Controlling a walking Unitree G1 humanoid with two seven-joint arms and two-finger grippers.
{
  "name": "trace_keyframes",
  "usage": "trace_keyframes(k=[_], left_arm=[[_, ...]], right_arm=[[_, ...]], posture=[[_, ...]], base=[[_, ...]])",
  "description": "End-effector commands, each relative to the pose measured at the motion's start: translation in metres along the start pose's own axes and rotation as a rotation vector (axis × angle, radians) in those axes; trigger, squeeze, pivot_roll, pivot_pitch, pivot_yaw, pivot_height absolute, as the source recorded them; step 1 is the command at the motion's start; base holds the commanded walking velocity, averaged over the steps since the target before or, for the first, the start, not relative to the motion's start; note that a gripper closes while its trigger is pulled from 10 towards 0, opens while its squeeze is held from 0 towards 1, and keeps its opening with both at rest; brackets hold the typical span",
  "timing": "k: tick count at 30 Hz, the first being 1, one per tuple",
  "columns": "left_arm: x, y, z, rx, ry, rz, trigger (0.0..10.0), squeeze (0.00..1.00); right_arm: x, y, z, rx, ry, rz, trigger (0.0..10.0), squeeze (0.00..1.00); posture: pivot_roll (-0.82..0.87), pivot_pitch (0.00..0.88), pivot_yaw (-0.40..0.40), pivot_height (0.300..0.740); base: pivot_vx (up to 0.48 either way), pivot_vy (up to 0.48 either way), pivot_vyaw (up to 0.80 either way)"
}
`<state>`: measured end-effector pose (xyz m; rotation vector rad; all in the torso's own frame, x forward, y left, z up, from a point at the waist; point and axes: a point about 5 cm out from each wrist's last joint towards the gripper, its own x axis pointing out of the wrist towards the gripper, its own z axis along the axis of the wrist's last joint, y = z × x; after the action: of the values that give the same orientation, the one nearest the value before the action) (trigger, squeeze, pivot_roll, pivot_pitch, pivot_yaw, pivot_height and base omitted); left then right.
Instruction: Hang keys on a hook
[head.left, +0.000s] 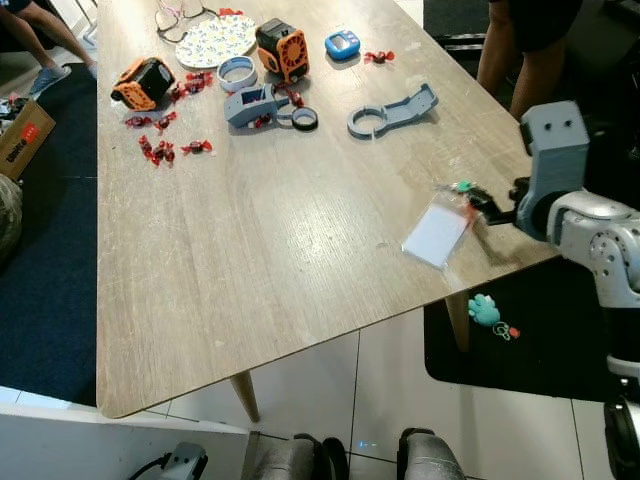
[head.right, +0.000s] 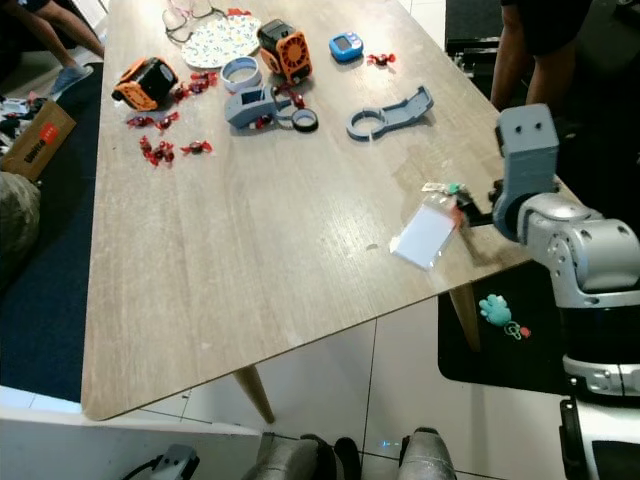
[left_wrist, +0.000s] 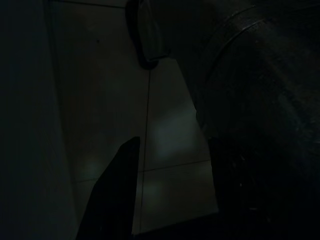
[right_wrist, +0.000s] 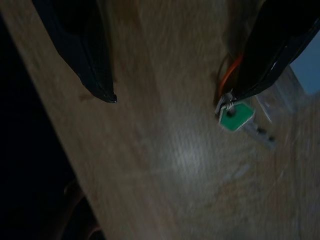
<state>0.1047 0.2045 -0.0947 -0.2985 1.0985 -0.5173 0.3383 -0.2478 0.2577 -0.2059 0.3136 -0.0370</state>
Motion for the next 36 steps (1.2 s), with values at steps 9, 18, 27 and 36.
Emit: trace_keyframes(k=[9, 18, 27, 36], left_arm=[[0.0, -0.006, -0.017, -0.026, 0.052, -0.038, 10.0, 0.0], [-0.001, -0.005, -0.018, -0.029, 0.056, -0.038, 10.0, 0.0], [0.0, -0.006, -0.018, -0.025, 0.057, -0.045, 10.0, 0.0], [0.0, -0.007, -0.018, -0.021, 0.061, -0.05, 10.0, 0.0]], right_arm=[[0.008, -0.003, 0.016, 0.017, -0.112, -0.046, 10.0, 0.0], [0.01, -0.005, 0.014, -0.019, -0.156, -0.044, 10.0, 0.0], [-0.005, 0.037, 0.02, 0.044, -0.222, 0.386, 10.0, 0.0], [-0.014, 0.041, 0.006, -0.066, -0.151, 0.485, 10.0, 0.0]], posture=[[-0.19, 0.23, 0.189, 0.74], [-0.18, 0.234, 0.19, 0.74], [-0.19, 0.238, 0.191, 0.74], [-0.19, 0.237, 0.193, 0.74]], base=[[0.0, 0.0, 0.0], [0.0, 0.0, 0.0], [0.0, 0.0, 0.0], [0.0, 0.0, 0.0]])
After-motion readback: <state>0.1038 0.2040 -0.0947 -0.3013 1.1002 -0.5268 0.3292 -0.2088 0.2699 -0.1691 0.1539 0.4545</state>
